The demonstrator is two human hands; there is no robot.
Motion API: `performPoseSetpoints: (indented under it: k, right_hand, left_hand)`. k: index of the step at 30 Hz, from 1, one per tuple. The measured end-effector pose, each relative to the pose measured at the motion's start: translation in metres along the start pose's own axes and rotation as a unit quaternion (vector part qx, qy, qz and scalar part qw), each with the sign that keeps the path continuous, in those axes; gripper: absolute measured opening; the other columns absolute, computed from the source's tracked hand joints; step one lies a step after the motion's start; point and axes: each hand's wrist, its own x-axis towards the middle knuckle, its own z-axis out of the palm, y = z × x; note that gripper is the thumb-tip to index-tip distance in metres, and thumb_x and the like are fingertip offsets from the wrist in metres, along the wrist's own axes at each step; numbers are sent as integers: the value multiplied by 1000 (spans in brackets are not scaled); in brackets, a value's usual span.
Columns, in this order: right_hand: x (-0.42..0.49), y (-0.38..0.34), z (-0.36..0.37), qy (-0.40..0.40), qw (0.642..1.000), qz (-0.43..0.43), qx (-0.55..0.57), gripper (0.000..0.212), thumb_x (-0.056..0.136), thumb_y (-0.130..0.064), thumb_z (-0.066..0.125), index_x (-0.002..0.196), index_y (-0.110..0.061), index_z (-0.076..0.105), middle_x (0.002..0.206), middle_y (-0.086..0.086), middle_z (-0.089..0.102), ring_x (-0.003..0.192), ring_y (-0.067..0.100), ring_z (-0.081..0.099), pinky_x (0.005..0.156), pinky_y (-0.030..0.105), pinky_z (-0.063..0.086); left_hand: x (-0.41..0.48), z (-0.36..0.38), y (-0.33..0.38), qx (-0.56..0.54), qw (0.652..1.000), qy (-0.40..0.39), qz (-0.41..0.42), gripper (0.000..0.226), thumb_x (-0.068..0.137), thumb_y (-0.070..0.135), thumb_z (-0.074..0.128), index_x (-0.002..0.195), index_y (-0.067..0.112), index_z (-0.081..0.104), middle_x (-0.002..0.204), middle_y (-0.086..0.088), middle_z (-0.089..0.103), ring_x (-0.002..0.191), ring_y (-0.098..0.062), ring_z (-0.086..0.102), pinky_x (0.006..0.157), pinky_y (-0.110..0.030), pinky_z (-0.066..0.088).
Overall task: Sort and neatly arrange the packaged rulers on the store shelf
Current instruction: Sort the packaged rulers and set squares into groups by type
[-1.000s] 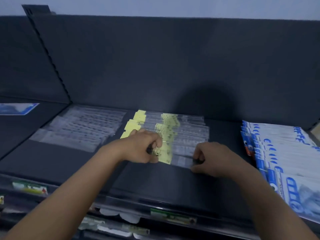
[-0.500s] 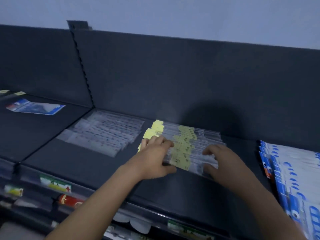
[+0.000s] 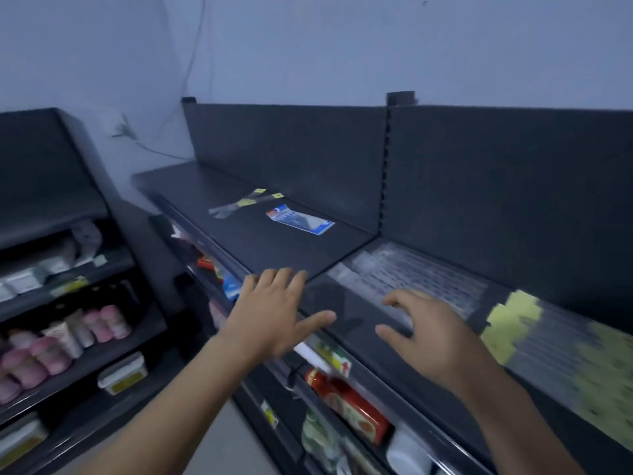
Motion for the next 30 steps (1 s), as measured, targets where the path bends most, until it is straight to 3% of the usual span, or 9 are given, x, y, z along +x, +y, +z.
performPoseSetpoints:
  k: [5, 13, 19, 24, 28, 30]
  right_hand:
    - [67, -73, 34, -28, 999, -31, 1, 47, 90, -45, 56, 133, -30, 44, 134, -11, 48, 123, 10, 46, 100, 33, 43]
    - [161, -137, 96, -47, 997, -52, 28, 48, 89, -41, 58, 134, -28, 44, 132, -9, 51, 123, 11, 46, 100, 30, 41]
    - [271, -145, 138, -77, 996, -48, 14, 49, 91, -36, 58, 136, -24, 43, 135, -3, 50, 124, 13, 47, 101, 32, 41]
    - [350, -141, 161, -95, 995, -27, 12, 47, 91, -35, 57, 135, -26, 44, 135, -6, 51, 124, 10, 47, 101, 25, 39]
    - [404, -138, 166, -81, 996, -23, -24, 46, 92, -37, 55, 136, -30, 43, 135, -10, 49, 122, 9, 47, 77, 16, 35]
    - [426, -137, 170, -102, 995, -8, -12, 48, 91, -33, 57, 137, -27, 42, 137, -7, 48, 122, 11, 48, 81, 18, 39]
  left_hand:
    - [-9, -2, -97, 22, 997, 19, -66, 105, 69, 86, 1, 149, 23, 24, 152, 4, 31, 138, -20, 27, 109, -39, 22]
    - [22, 20, -209, 25, 995, -5, -98, 95, 73, 85, 9, 146, 26, 28, 147, 6, 36, 134, -18, 31, 106, -36, 24]
    - [107, 49, -272, 27, 995, -13, -90, 92, 80, 83, 22, 148, 21, 25, 151, 3, 32, 138, -20, 27, 109, -38, 22]
    - [200, 70, -319, 17, 997, -46, -65, 87, 83, 79, 29, 148, 21, 26, 150, 1, 36, 136, -23, 31, 109, -40, 22]
    - [277, 84, -345, -7, 997, -58, -42, 74, 86, 67, 44, 143, 22, 32, 143, 2, 43, 130, -22, 39, 104, -38, 28]
    - [305, 94, -350, -41, 995, -85, -34, 67, 85, 57, 52, 139, 21, 36, 138, 1, 47, 126, -23, 43, 101, -39, 31]
